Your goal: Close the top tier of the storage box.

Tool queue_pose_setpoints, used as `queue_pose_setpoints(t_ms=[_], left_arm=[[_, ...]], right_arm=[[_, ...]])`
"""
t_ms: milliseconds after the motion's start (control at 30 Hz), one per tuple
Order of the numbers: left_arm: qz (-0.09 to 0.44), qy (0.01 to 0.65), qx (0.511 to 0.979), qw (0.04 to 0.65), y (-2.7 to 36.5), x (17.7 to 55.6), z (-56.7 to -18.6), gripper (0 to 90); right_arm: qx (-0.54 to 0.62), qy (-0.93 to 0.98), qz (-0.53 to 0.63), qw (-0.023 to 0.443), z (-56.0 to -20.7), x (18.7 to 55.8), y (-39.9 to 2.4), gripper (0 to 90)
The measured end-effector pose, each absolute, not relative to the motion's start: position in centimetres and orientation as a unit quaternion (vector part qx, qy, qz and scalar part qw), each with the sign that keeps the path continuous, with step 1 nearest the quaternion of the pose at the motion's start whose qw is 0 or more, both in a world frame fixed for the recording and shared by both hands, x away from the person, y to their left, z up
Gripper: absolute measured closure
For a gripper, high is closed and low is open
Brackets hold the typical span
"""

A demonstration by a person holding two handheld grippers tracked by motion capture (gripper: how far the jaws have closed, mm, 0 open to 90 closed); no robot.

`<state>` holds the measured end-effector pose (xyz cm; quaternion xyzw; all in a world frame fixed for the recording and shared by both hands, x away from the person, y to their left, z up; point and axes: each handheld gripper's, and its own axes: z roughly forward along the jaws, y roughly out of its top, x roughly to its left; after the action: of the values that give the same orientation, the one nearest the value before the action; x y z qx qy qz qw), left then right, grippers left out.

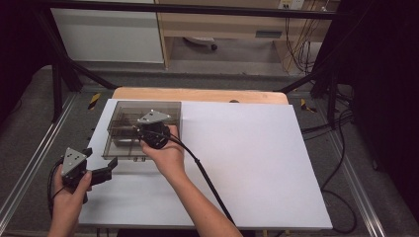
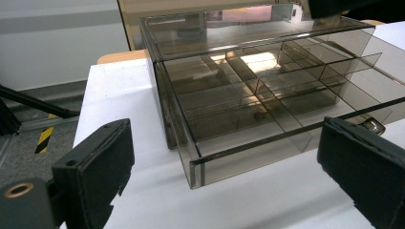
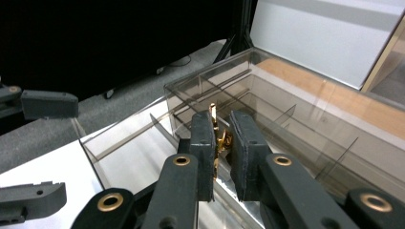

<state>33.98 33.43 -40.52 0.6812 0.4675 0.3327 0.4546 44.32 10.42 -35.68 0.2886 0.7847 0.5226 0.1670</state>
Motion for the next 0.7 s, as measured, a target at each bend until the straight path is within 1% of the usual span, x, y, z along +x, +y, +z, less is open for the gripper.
queue_pose_setpoints(t_ms=[367,700], left_arm=[[0.335,0.474,0.674,0.458,33.88,33.89,-40.48,5.3],[0.329,0.464,0.683,0.459,33.38,33.91,-40.47,5.2]], right_arm=[[0.285,0.791,0.514,0.167,-35.59,44.43,10.21,81.0],[0.288,0.797,0.502,0.169,-35.97,44.67,9.73,80.9]])
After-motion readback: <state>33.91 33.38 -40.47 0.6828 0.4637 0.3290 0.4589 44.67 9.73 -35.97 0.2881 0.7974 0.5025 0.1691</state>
